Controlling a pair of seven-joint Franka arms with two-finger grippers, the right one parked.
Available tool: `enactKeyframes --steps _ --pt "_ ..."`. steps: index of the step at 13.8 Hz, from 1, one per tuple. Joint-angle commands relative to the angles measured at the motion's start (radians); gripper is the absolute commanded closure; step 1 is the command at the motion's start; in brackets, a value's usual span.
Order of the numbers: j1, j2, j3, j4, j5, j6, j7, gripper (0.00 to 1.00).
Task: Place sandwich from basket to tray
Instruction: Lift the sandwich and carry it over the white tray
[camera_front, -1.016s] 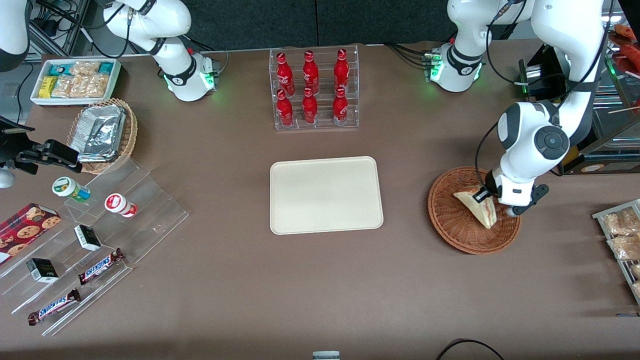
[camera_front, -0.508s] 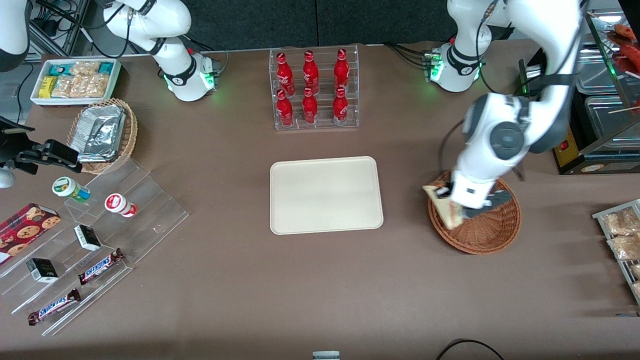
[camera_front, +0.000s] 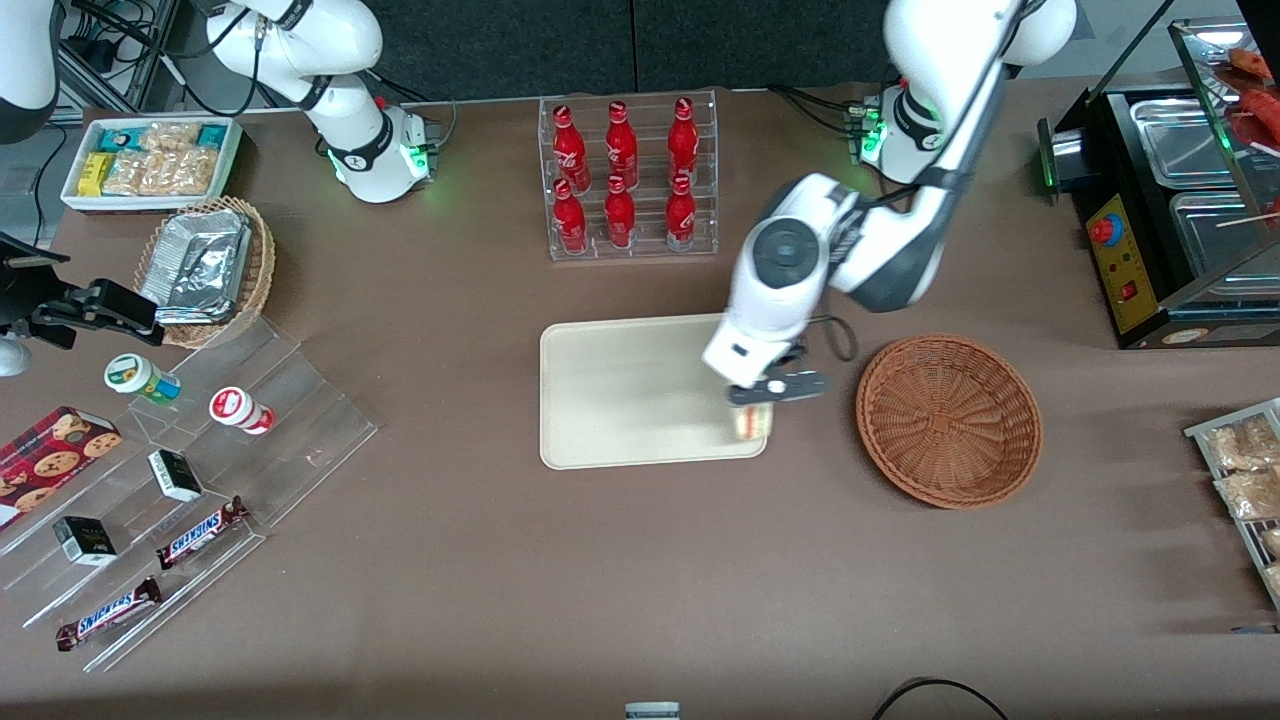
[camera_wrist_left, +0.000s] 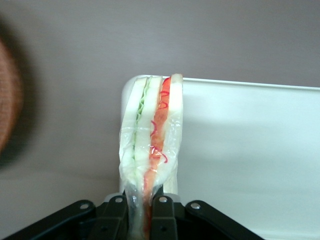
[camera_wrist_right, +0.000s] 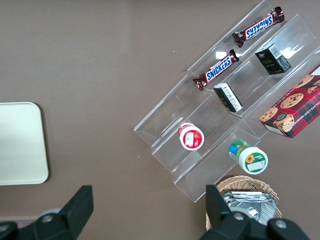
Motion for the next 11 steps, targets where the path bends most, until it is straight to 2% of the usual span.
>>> enactKeyframes --steps 1,7,11 --pt "-0.064 0.15 0.015 0.215 0.0 -0.085 -0.057 1.0" --pt "-0.142 0.263 0.017 0.315 0.007 -0.089 -0.092 1.0" --pt "-0.163 0.299 0.017 0.319 0.012 -0.082 -0.091 1.0"
